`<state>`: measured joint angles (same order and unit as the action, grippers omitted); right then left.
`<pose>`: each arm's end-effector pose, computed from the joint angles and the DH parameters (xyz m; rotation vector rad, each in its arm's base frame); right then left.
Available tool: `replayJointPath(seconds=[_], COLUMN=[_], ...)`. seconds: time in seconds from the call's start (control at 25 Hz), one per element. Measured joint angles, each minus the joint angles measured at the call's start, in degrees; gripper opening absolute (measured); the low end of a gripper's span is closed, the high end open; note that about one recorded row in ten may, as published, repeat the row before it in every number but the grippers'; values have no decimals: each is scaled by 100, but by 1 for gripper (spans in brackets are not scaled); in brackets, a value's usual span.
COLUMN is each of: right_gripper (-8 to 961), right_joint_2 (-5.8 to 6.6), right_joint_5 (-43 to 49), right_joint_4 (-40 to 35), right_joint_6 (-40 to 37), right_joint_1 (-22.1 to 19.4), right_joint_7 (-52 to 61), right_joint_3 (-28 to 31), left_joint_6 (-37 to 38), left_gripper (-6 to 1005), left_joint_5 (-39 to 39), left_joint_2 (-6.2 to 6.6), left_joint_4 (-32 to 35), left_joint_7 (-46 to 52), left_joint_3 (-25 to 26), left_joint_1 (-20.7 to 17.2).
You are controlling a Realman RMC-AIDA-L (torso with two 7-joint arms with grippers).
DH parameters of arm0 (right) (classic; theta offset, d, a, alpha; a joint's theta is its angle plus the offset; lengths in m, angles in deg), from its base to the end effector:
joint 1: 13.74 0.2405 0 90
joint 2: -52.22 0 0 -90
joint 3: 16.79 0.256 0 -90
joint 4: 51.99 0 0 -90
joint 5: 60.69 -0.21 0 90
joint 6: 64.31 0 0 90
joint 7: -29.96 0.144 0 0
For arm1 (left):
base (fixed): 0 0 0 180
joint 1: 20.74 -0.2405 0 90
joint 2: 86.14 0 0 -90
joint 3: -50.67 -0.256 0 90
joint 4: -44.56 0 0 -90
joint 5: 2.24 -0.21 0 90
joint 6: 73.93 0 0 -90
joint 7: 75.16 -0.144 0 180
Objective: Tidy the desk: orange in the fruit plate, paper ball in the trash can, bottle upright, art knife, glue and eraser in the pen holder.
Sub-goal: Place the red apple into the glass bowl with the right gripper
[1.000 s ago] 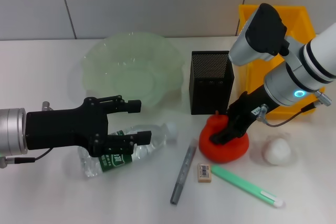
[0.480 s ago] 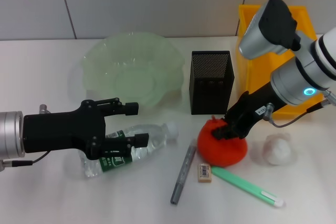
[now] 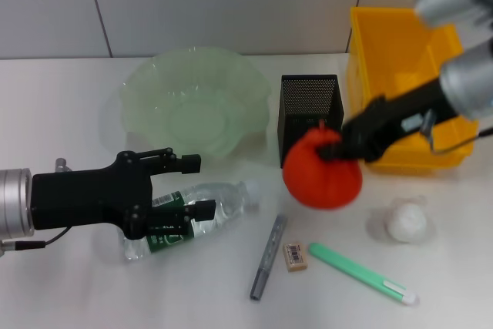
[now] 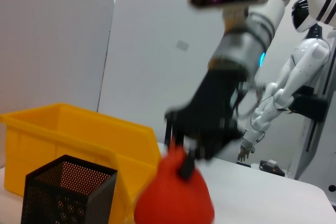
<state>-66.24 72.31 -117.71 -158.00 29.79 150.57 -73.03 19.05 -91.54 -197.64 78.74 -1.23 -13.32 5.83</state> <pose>0.1480 0.3848 0.0295 -2.8771 0.6616 0.0363 -0.2513 0.3120 0.0124 -2.8485 -0.4340 -0.8714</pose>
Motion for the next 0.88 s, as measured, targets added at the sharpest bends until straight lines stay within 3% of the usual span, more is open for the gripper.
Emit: replayJointPath(seconds=[0.12,0.32,0.52,0.6,0.68,0.88], right_gripper=[144,99,60,50,40,83], right_joint_2=[15,-34,-59,-63,-84,-112], right_joint_5=[-1117,-1942,-2561,-2577,-2588,-2761], right_joint_4=[17,686,2226,2399,2879,3368], right_joint_6=[92,1042,2677,2893,3618,4237], right_joint_1=[-38,89,793,896,1221,1487], right_joint_7=[-508,-1353,-2356,-2410,-2424,-2546], right_joint_3=[569,535,259,203,-150,-626], left_joint_6=[6,36,67,74,82,84], left_gripper=[793,793,793,793,792,792], left_joint_5=[0,0,0,0,0,16], left_joint_2=[-4,-5,-13,-12,-9,-4], left_joint_4=[0,6,27,36,47,51], left_joint_7=[-1,-7,-12,-13,-15,-26], left_joint_3=[0,0,0,0,0,3], left_joint_1=[-40,-65,-82,-84,-90,-92])
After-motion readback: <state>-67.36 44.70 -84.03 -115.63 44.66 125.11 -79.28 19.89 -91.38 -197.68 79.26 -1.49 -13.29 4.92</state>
